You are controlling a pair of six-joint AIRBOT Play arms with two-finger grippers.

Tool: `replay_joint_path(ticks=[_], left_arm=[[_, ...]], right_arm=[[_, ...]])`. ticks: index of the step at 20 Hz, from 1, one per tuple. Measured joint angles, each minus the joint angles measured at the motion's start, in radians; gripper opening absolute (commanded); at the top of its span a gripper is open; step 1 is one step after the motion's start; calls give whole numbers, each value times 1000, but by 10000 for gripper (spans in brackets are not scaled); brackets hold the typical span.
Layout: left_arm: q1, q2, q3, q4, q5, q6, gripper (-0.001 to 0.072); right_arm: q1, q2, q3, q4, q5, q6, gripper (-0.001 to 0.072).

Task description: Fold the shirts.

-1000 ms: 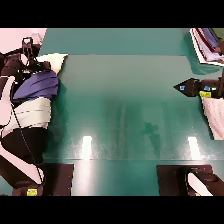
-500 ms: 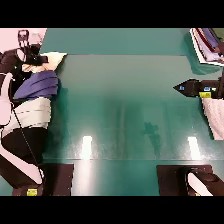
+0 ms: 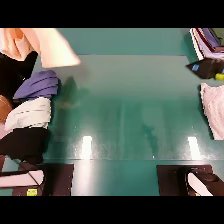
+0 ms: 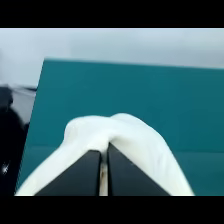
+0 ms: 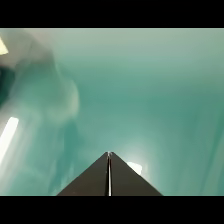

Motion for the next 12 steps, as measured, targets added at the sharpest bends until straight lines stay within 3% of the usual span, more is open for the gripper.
replay_joint_path(ticks=[4, 9, 10, 11, 12], left_arm=[[-162, 154, 0, -11, -188, 10, 22], [-511, 201, -153, -18, -330, -39, 27], [-591, 197, -205, -18, -335, -45, 94], [-665, 192, -257, -18, -331, -50, 410], [-724, 187, -301, -18, -312, -51, 522]], right_arm=[[0, 0, 143, -3, -8, 0, 15], [0, 1, 288, -3, 31, -1, 15], [0, 1, 313, -3, 46, -1, 15], [0, 1, 335, -3, 62, -1, 15], [0, 1, 354, -4, 76, -1, 15]])
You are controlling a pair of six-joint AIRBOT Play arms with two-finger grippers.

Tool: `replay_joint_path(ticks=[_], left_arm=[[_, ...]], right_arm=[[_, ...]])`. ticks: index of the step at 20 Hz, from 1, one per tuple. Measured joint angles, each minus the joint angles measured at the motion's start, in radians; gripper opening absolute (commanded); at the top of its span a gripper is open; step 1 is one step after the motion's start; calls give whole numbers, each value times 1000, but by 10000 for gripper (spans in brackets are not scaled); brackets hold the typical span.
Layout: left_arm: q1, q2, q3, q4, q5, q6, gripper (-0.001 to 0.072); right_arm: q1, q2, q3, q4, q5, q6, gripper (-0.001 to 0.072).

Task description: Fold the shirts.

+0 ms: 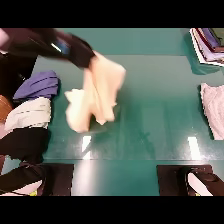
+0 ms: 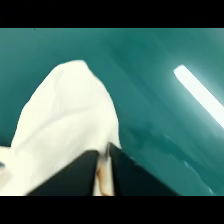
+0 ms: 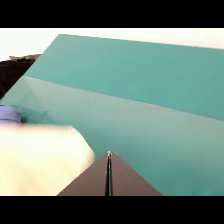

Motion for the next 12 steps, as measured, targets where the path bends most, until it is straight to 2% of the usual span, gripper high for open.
replay_joint_path(ticks=[2, 5, 9, 12], left_arm=[[-77, -9, -66, -1, 15, -5, 523], [-79, 4, -111, 59, -7, -24, 523], [83, 51, -192, 141, -103, -41, 523], [247, 83, -338, 155, -111, -45, 524]], right_arm=[[0, 0, 31, 0, 35, 0, 15], [0, 11, 47, 0, 70, 0, 15], [0, 47, 8, -1, 84, 0, 15], [0, 73, -47, -1, 64, 0, 15]])
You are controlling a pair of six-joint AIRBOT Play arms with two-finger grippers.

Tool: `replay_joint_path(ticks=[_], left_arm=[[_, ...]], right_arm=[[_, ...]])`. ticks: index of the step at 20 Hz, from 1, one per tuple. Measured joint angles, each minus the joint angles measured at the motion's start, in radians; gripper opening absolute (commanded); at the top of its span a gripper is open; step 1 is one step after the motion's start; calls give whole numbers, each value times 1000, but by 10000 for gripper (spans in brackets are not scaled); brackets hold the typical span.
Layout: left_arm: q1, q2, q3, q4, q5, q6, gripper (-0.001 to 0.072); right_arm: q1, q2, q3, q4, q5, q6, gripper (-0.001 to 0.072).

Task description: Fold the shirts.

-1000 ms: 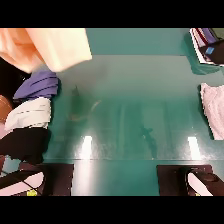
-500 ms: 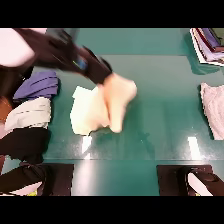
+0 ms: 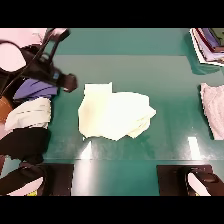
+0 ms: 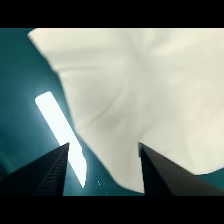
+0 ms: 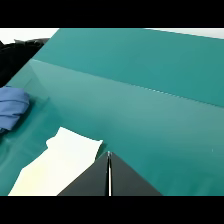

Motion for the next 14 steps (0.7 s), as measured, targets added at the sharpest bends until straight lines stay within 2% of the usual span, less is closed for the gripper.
replay_joint_path(ticks=[3, 6, 9, 14], left_arm=[[133, 14, -204, -64, 61, 3, 524], [211, 19, -408, -173, 196, 19, 523], [240, 6, -552, -295, 333, 54, 523], [254, -85, -638, -465, 458, 124, 522]], right_arm=[[0, 12, -54, 5, -32, 0, 15], [0, 4, -92, 23, -52, 1, 15], [0, -27, -108, 53, -55, 2, 15], [0, -81, -116, 110, -50, 2, 15]])
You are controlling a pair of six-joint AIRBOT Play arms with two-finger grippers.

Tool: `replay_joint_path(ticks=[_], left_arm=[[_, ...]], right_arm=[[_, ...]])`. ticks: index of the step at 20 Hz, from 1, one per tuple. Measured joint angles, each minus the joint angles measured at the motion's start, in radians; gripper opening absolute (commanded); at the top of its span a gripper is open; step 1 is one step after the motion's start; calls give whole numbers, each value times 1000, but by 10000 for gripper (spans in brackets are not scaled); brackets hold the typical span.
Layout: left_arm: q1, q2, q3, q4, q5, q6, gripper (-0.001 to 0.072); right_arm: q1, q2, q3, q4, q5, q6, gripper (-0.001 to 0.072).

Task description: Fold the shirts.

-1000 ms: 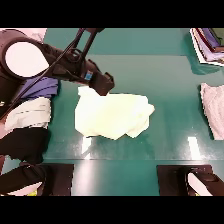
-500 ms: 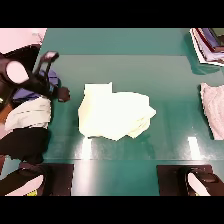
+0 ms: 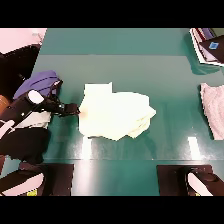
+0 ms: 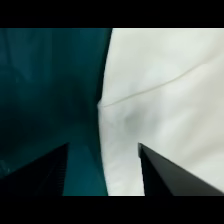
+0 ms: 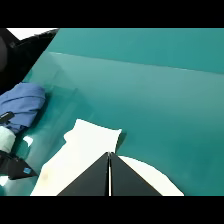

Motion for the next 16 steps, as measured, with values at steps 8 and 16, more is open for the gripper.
replay_joint_path(ticks=[8, 16], left_arm=[[-3, -80, 33, -170, 65, 86, 24], [171, 50, 362, -82, -46, 97, 25]], right_arm=[[0, -25, -2, 21, 16, 0, 15], [-14, -85, -70, -158, 197, 86, 61]])
